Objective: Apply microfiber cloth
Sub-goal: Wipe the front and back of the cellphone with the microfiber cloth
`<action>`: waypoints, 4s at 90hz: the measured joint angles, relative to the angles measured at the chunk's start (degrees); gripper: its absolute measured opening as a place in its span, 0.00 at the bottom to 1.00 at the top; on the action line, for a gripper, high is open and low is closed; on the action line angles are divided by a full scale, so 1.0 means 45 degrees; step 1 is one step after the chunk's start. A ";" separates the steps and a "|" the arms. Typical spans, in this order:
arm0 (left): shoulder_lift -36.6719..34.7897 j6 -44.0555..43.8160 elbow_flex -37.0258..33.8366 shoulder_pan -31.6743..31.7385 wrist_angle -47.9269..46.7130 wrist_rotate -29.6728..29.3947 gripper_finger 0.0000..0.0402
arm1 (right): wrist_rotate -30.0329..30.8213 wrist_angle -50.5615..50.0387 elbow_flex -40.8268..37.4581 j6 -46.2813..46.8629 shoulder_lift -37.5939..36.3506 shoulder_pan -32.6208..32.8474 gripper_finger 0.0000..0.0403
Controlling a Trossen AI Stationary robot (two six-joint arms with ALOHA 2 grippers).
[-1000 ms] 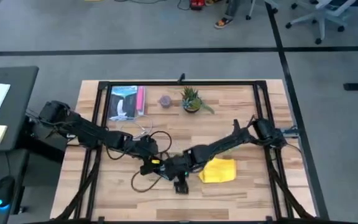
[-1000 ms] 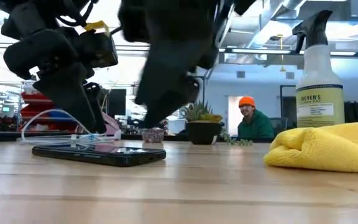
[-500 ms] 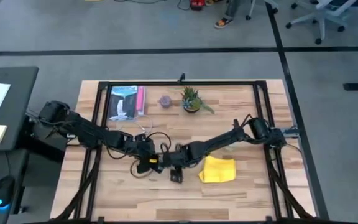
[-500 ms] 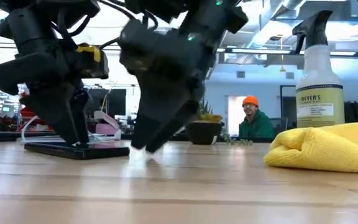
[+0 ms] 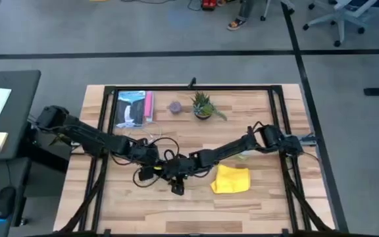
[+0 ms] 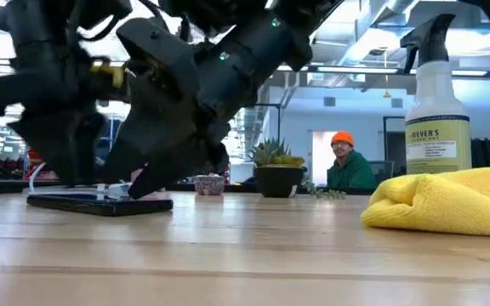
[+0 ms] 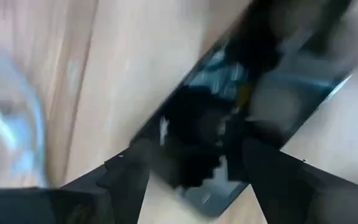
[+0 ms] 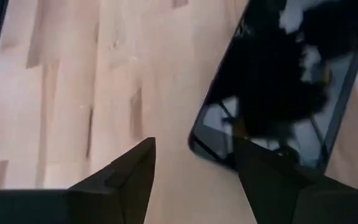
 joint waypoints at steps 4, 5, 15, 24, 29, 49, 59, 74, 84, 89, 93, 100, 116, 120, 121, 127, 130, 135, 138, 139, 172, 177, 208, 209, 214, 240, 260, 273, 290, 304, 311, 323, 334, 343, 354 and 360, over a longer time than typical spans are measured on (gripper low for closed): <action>0.0101 -0.0303 -0.0009 -0.0022 -0.0178 -0.0010 0.58 | 0.0209 -0.0158 0.0011 0.0000 -0.0007 -0.0053 0.47; 0.0121 -0.0375 -0.0012 -0.0033 -0.0174 -0.0010 0.58 | 0.0269 -0.0251 0.0015 0.0001 -0.0024 -0.0070 0.47; 0.0161 -0.0953 -0.0243 -0.0262 0.0382 -0.0048 0.58 | 0.1220 -0.1996 0.0015 0.0085 -0.0488 -0.0264 0.44; 0.0161 -0.1328 -0.0355 -0.0457 0.1352 -0.0078 0.58 | 0.2792 -0.4424 0.0010 0.0614 -0.0916 -0.0430 0.41; 0.0190 -0.1381 -0.0360 -0.0551 0.2004 -0.0022 0.58 | 0.3867 -0.5643 -0.0005 0.1052 -0.1182 -0.0493 0.40; 0.0190 -0.0786 -0.0072 -0.0619 0.3605 -0.0317 0.58 | 0.3197 -0.5303 0.0000 0.0910 -0.1909 -0.0212 0.37; 0.0186 -0.0434 0.0024 -0.0508 0.3619 -0.0786 0.58 | 0.0862 -0.3847 0.0000 0.0422 -0.1890 0.0250 0.37; 0.0473 0.0190 0.0034 -0.0255 0.3434 -0.0830 0.58 | -0.0109 -0.2876 -0.0024 0.0609 -0.1238 0.0817 0.37; 0.1024 0.0200 0.0032 -0.0229 0.3385 -0.0813 0.58 | 0.0069 -0.3040 -0.0017 0.1287 -0.1025 0.0755 0.37; 0.1283 0.0172 0.0029 -0.0228 0.3341 -0.0781 0.58 | 0.0365 -0.3116 0.0000 0.1465 -0.1025 0.0633 0.37; 0.1424 0.0002 0.0049 -0.0263 0.3344 -0.0719 0.58 | 0.0723 -0.3427 0.0024 0.1561 -0.1042 0.0554 0.37; 0.1564 -0.0325 0.0058 -0.0376 0.3252 -0.0582 0.58 | 0.1499 -0.4223 0.0015 0.1679 -0.1059 0.0356 0.37; 0.1555 -0.0745 0.0053 -0.0685 0.3285 -0.0525 0.58 | 0.3722 -0.6465 0.0024 0.2119 -0.1267 -0.0227 0.37; 0.1555 -0.0755 0.0053 -0.0690 0.3287 -0.0525 0.58 | 0.3809 -0.6697 0.0009 0.2204 -0.1265 -0.0314 0.37; 0.1555 -0.0755 0.0053 -0.0688 0.3285 -0.0525 0.58 | 0.3806 -0.6683 0.0006 0.2198 -0.1259 -0.0326 0.37; 0.1555 -0.0755 0.0053 -0.0685 0.3237 -0.0587 0.58 | 0.3378 -0.6256 0.0009 0.1911 -0.1239 -0.0183 0.37; 0.1555 -0.0755 0.0053 -0.0685 0.3192 -0.0612 0.58 | 0.3011 -0.6041 0.0062 0.1643 -0.1239 -0.0015 0.37; 0.1560 -0.0777 0.0053 -0.0635 0.3145 -0.0667 0.58 | 0.2329 -0.5573 0.0251 0.1246 -0.1239 0.0350 0.37; 0.1560 -0.0808 0.0053 -0.0622 0.3135 -0.0720 0.58 | 0.1951 -0.5243 0.0301 0.1038 -0.1239 0.0578 0.37; 0.1560 -0.0817 0.0053 -0.0622 0.3130 -0.0743 0.58 | 0.1850 -0.5132 0.0301 0.0964 -0.1239 0.0646 0.37; 0.1599 -0.1324 0.0048 -0.0505 0.3043 -0.1340 0.58 | -0.0176 -0.2412 0.0168 0.0422 -0.0595 0.1364 0.37; 0.1599 -0.1351 0.0039 -0.0500 0.3041 -0.1384 0.58 | -0.0679 -0.2618 0.0109 0.0460 -0.0385 0.1231 0.37; 0.1604 -0.2016 0.0034 -0.0720 0.2796 -0.1142 0.58 | -0.0382 -0.2736 0.0184 0.0759 -0.0129 0.0846 0.37; 0.1604 -0.2049 0.0034 -0.0746 0.2796 -0.1137 0.58 | -0.0236 -0.2883 0.0180 0.0760 -0.0161 0.0845 0.37; 0.1604 -0.2201 0.0034 -0.0894 0.2856 -0.1090 0.58 | 0.0473 -0.3552 0.0171 0.0795 -0.0342 0.0791 0.37; 0.1606 -0.2636 0.0018 -0.1360 0.3850 -0.0946 0.58 | 0.4144 -0.5871 0.0151 0.1835 -0.0729 0.0326 0.37; 0.1609 -0.2638 0.0014 -0.1567 0.5399 -0.0798 0.58 | 0.5140 -0.5889 0.0146 0.2094 -0.0738 0.0208 0.37; 0.1548 -0.2286 0.0014 -0.1666 0.5919 -0.0816 0.58 | 0.5351 -0.5866 0.0146 0.2077 -0.0738 0.0054 0.37; 0.1400 -0.2175 0.0029 -0.1686 0.5622 -0.0842 0.58 | 0.6239 -0.5995 0.0151 0.1835 -0.0858 -0.0062 0.37; 0.1390 -0.2429 0.0039 -0.1960 0.4523 -0.0690 0.58 | 0.4972 -0.6199 0.0225 0.1516 -0.1442 0.0101 0.37; 0.1399 -0.2440 0.0039 -0.2101 0.3962 -0.0390 0.58 | 0.3614 -0.6235 0.0225 0.1583 -0.1426 0.0181 0.37; 0.1434 -0.2263 0.0039 -0.2205 0.3612 -0.0329 0.58 | 0.2981 -0.5763 0.0222 0.1569 -0.0860 0.0224 0.37; 0.1434 -0.2139 0.0034 -0.2205 0.3814 -0.0127 0.58 | 0.3010 -0.5146 0.0224 0.1564 -0.0499 0.0053 0.37; 0.1434 -0.1774 0.0029 -0.2214 0.4384 -0.0088 0.58 | 0.3206 -0.4647 0.0199 0.1496 -0.0452 -0.0099 0.37; 0.1434 -0.1525 0.0029 -0.2260 0.4861 -0.0142 0.58 | 0.3851 -0.4074 0.0180 0.1441 -0.0423 -0.0370 0.37; 0.1434 -0.1515 0.0029 -0.2261 0.4913 -0.0228 0.58 | 0.3877 -0.3806 0.0181 0.1367 -0.0423 -0.0516 0.37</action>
